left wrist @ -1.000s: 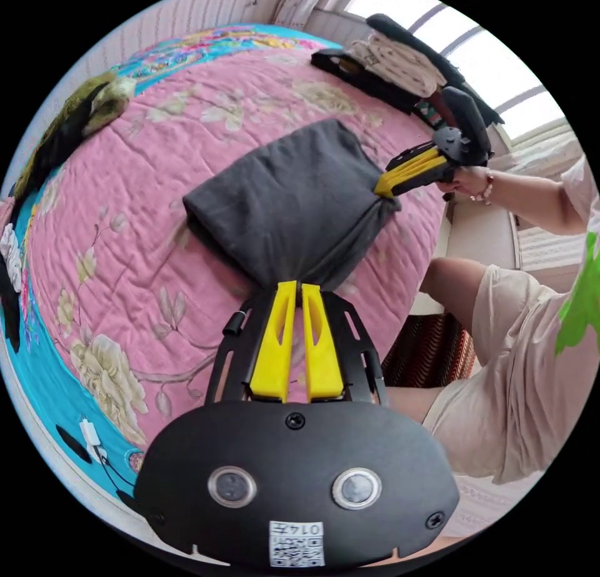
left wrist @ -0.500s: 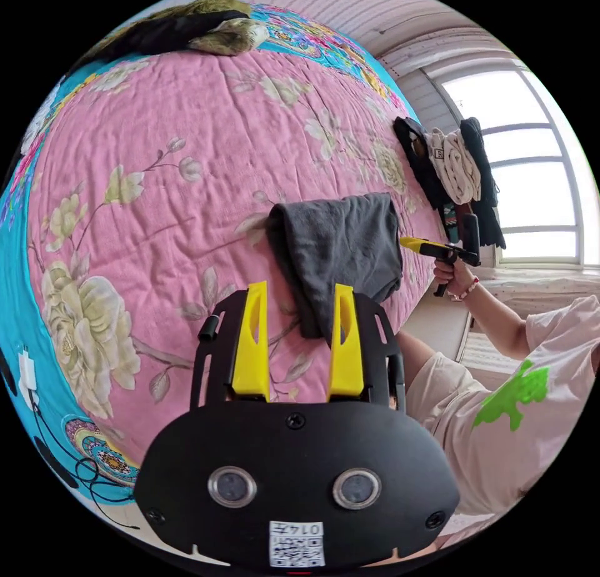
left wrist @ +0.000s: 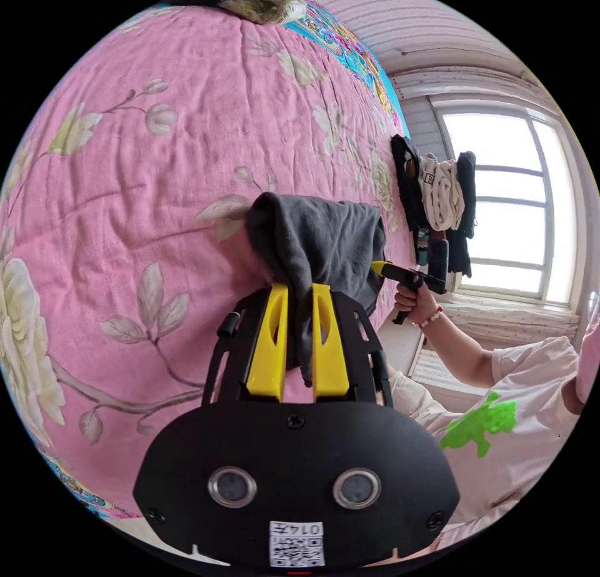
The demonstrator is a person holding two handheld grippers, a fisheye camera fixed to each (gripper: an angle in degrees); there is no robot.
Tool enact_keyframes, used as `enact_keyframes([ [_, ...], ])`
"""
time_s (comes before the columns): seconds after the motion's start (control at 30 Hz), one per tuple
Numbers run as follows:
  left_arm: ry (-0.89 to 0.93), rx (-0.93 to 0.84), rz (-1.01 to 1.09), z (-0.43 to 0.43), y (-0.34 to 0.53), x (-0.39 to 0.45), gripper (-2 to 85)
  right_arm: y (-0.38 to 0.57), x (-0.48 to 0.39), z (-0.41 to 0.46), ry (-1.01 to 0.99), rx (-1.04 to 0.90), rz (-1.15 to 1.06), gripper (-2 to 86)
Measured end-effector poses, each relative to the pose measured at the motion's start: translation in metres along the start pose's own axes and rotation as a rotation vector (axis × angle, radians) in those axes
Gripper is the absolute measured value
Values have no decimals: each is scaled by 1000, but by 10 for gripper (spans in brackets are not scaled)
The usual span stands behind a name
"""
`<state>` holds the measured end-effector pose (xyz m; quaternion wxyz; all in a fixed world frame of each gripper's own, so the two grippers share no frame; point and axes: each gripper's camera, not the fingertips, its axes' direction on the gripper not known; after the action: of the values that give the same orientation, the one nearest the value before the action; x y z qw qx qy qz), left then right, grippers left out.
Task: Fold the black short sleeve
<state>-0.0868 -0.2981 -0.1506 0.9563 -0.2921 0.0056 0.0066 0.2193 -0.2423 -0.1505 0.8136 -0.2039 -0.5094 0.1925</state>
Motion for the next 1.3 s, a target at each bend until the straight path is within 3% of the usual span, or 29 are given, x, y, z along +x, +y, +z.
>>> enact_keyframes([
  [0.07,63,-28,-20,7,-8,6,45,6,-4,-6,-7,1,27,80],
  [0.27,7,36,-35,-20,-20,38,31,41,-2,-38,-200,35,155,32],
  [0.6,-47,30,107,-68,-67,156,21,103,-80,-133,-264,117,61,14],
  [0.9,-82,-44,424,-85,-142,354,21,199,-148,-294,-159,334,10,14],
  [1.3,-85,-163,918,-36,-239,670,28,336,-191,-511,113,652,28,16],
])
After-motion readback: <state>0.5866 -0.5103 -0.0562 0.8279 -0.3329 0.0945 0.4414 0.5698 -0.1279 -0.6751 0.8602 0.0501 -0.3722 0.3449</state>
